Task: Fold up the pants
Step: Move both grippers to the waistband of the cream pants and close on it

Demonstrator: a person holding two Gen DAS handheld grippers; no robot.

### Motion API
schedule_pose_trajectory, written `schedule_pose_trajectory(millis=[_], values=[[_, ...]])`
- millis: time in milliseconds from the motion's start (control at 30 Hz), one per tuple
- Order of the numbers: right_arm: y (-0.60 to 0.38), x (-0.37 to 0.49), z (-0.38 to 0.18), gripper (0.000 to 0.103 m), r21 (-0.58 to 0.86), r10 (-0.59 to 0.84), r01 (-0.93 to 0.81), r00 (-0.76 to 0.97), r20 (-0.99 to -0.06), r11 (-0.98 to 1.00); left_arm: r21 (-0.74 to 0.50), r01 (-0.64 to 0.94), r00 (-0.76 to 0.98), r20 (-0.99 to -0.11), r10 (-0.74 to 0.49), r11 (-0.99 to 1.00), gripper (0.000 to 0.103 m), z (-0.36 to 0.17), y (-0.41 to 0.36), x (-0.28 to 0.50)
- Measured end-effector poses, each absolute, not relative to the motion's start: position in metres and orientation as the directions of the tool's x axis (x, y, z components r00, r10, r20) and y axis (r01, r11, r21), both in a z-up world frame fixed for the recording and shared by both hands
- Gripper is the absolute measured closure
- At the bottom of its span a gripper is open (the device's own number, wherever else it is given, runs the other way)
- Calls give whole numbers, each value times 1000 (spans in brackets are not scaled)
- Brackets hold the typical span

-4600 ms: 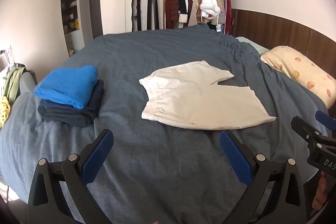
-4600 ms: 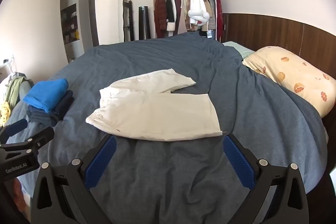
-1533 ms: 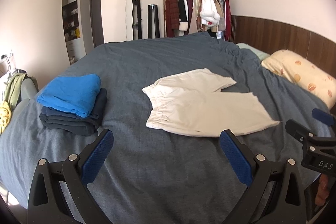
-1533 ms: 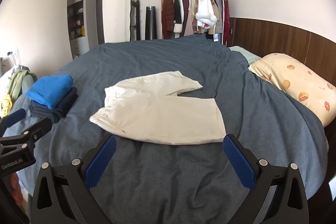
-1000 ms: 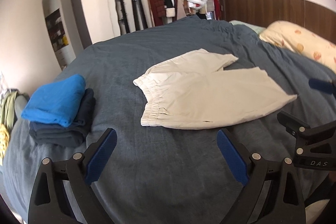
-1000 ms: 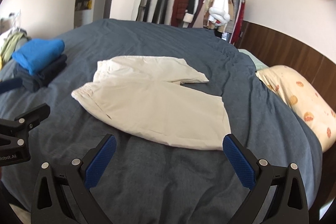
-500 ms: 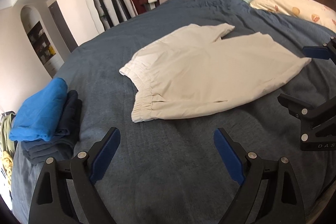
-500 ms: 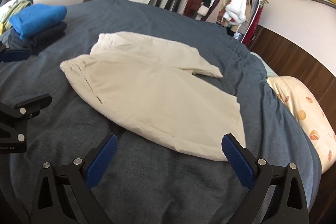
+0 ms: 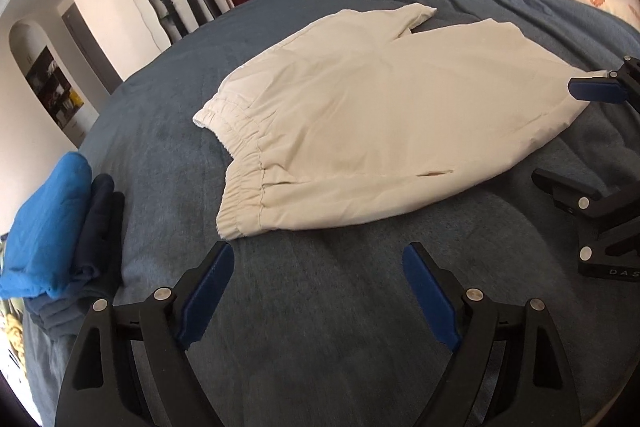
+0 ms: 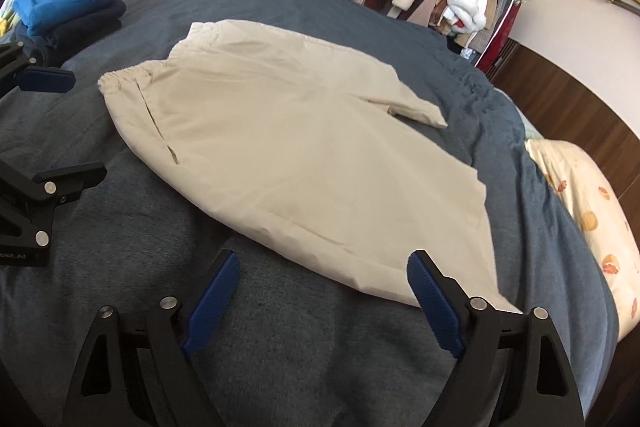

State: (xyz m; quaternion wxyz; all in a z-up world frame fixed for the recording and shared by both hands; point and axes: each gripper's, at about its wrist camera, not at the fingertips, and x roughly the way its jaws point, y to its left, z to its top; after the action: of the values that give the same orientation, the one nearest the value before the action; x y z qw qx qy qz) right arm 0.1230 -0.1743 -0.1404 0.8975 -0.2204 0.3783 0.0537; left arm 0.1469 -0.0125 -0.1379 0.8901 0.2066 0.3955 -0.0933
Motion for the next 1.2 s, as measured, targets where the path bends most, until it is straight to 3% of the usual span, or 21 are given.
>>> schedule_pose_trajectory(millis=[267, 367, 467, 533, 733, 833, 900, 1000, 1200], values=[[-178, 132, -143, 18, -364, -87, -245, 713, -696, 898, 401, 340, 732, -680, 28, 851, 19, -135, -21, 160], [-183, 134, -142, 23, -373, -106, -222, 722, -684, 901, 417, 349, 750, -661, 16, 839, 24, -132, -22, 162], [-190, 136, -142, 25, -372, -117, -206, 721, -683, 905, 405, 372, 738, -675, -2, 835, 39, -134, -22, 164], [-194, 138, -143, 31, -370, -123, -197, 718, -685, 908, 388, 385, 723, -690, -12, 837, 50, -136, -22, 167], [-207, 139, -143, 48, -340, -119, -176, 712, -692, 924, 350, 409, 698, -715, -42, 843, 69, -138, -22, 171], [-210, 138, -142, 69, -337, -119, -172, 715, -690, 926, 339, 419, 688, -724, -51, 842, 80, -140, -24, 173], [-212, 139, -142, 80, -324, -111, -172, 710, -696, 930, 332, 426, 683, -728, -58, 842, 85, -141, -25, 174], [-217, 139, -138, 87, -307, -102, -170, 705, -702, 936, 314, 427, 679, -731, -71, 848, 91, -139, -24, 175], [-225, 140, -125, 96, -284, -81, -166, 719, -690, 944, 285, 415, 672, -737, -79, 864, 95, -135, -23, 178]])
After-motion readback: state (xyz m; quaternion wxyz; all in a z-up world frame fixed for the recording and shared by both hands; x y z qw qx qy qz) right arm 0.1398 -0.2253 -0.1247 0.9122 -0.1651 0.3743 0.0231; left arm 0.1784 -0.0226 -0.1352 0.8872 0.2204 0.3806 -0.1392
